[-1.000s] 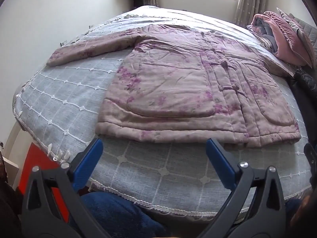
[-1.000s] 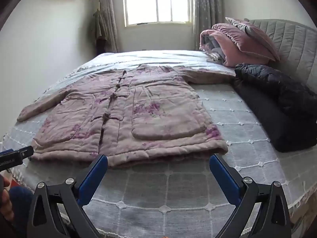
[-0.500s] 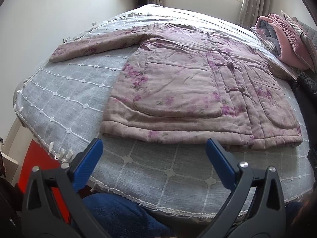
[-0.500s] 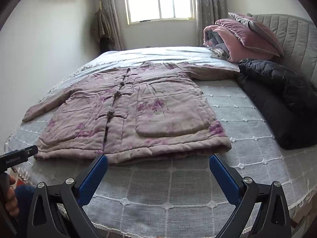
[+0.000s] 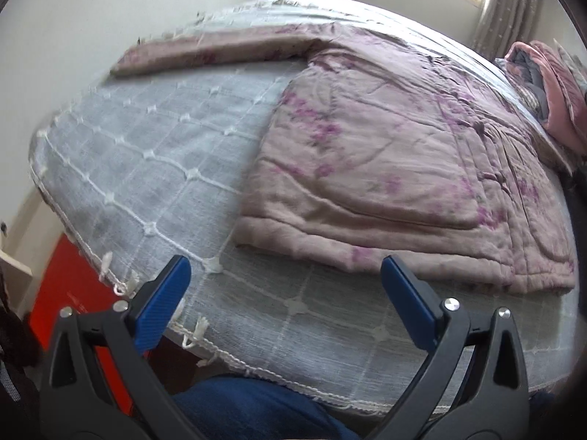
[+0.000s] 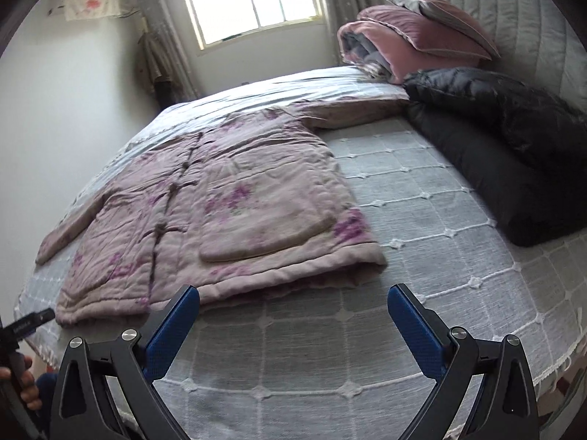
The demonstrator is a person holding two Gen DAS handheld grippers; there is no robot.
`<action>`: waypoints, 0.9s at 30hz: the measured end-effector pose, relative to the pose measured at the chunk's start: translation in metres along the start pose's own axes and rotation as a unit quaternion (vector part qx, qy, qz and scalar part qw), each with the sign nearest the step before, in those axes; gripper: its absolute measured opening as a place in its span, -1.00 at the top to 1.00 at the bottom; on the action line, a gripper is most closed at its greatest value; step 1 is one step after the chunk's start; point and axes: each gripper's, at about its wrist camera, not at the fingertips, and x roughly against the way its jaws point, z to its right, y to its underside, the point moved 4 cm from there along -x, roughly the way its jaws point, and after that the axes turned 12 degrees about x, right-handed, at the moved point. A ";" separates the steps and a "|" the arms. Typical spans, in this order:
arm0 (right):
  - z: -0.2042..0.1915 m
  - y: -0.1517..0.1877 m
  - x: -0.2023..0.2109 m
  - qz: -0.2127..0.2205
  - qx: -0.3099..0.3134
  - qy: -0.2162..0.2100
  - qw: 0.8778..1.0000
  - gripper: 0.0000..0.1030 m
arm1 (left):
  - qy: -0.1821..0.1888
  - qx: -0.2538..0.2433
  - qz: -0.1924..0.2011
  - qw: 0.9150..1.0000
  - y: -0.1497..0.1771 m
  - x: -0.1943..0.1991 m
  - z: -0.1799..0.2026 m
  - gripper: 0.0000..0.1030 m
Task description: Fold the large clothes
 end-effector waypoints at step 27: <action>0.045 0.003 -0.081 -0.071 -0.109 -0.038 0.991 -0.87 | 0.048 0.062 -0.082 0.994 -0.043 -0.061 -0.052 -1.00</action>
